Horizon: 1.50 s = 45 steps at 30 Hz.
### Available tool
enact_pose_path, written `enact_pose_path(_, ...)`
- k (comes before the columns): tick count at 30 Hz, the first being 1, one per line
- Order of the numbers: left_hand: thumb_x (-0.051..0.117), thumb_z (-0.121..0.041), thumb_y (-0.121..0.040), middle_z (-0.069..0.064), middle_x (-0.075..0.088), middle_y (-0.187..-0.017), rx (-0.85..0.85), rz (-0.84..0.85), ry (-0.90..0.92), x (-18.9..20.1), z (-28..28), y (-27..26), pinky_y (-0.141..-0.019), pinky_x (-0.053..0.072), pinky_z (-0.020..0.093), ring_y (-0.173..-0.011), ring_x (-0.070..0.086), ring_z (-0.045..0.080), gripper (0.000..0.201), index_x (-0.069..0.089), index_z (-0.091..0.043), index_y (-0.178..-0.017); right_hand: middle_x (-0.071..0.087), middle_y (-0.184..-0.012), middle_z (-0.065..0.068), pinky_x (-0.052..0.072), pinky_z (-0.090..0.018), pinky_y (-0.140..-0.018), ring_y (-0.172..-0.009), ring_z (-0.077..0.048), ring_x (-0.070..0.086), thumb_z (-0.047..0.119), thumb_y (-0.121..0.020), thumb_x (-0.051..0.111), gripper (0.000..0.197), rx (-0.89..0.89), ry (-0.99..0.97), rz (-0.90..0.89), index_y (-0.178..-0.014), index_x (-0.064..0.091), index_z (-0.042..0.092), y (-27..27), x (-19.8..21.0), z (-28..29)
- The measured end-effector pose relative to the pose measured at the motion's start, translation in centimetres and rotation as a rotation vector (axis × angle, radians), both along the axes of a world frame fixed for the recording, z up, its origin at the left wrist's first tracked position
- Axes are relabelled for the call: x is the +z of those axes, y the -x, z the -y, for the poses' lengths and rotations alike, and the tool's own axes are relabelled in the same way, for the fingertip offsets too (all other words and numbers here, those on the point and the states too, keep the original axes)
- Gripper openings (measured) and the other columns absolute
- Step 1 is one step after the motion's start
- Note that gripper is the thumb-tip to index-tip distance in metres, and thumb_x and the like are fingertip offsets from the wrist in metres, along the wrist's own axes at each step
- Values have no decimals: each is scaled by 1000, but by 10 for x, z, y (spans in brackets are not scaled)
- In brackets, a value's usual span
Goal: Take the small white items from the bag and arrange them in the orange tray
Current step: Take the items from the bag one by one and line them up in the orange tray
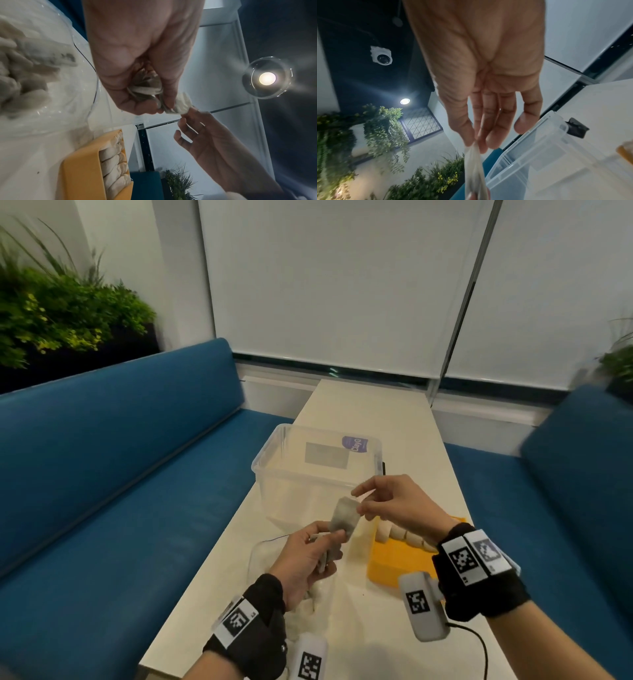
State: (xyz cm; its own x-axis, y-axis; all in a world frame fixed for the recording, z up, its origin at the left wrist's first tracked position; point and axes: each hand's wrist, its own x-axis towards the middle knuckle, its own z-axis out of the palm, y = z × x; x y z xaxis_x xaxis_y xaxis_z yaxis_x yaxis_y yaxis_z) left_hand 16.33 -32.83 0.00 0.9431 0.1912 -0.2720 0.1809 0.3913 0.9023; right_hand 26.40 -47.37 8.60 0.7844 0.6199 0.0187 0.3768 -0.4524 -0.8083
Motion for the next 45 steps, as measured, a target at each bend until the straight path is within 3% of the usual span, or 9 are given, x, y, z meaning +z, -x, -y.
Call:
enact_pose_path(5, 71, -20, -85, 3, 57, -82, -1, 6, -23, 2, 19, -14, -62, 49, 23, -72, 54, 12, 27, 65, -11, -110, 71, -77, -5, 45, -18, -61, -65, -10, 60, 23, -82, 72, 17, 71, 48, 74, -92, 74, 10, -19, 2, 13)
enact_pose_path(13, 74, -21, -82, 6, 63, -104, 72, -45, -19, -7, 13, -23, -66, 51, 23, -84, 58, 17, 33, 67, -13, -114, 69, -87, -6, 52, -30, -80, -76, -16, 62, 14, -85, 65, 7, -118, 265, 265, -91, 69, 13, -93, -21, 42)
enact_pose_path(18, 73, -23, -83, 5, 64, -106, 108, -65, -27, -13, 3, -22, -68, 51, 26, -89, 58, 19, 33, 66, -14, -114, 67, -94, -9, 52, -24, -70, -78, -19, 63, 12, -86, 62, 11, -93, 586, 146, -96, 66, 9, -123, -69, 41)
enact_pose_path(23, 70, -22, -85, 5, 65, -106, 149, -107, -16, -17, -6, -20, -68, 50, 27, -90, 58, 20, 29, 66, -14, -113, 64, -65, -3, 45, -17, -46, -49, -7, 57, 8, -88, 59, 11, 19, 808, -58, -98, 64, 6, -128, -101, 36)
enact_pose_path(25, 70, -22, -86, 4, 66, -105, 153, -120, -18, -19, -6, -19, -69, 51, 27, -90, 59, 20, 29, 67, -14, -113, 69, -72, -6, 52, -22, -53, -56, -11, 62, 7, -89, 58, 15, -18, 829, -40, -100, 65, 1, -133, -111, 30)
enact_pose_path(27, 70, -21, -86, 3, 67, -103, 158, -130, -23, -22, -6, -19, -69, 51, 26, -89, 60, 19, 27, 67, -14, -113, 71, -99, -15, 55, -31, -74, -83, -23, 68, 8, -91, 54, 23, -49, 858, 49, -107, 66, -3, -142, -118, 25)
enact_pose_path(30, 69, -21, -86, 4, 66, -104, 162, -142, -19, -24, -6, -20, -69, 51, 26, -88, 60, 19, 27, 67, -15, -113, 67, -110, -18, 52, -34, -85, -102, -31, 64, 8, -93, 48, 25, -121, 828, 167, -107, 66, -2, -154, -126, 24)
enact_pose_path(38, 62, -34, -91, 4, 66, -111, 159, -140, -15, -18, -1, -25, -74, 53, 27, -90, 61, 18, 29, 67, -14, -112, 59, -110, -17, 54, -38, -82, -89, -34, 66, 12, -89, 56, 19, -172, 638, 168, -106, 60, 3, -154, -103, 32)
enact_pose_path(45, 38, -63, -90, 13, 64, -122, 99, -143, 88, 1, 14, -43, -86, 54, 34, -100, 62, 23, 64, 59, -12, -123, 68, -78, 4, 47, -10, -59, -62, -5, 63, 29, -91, 60, 15, 88, 203, 168, -103, 64, 20, -48, -33, 26)
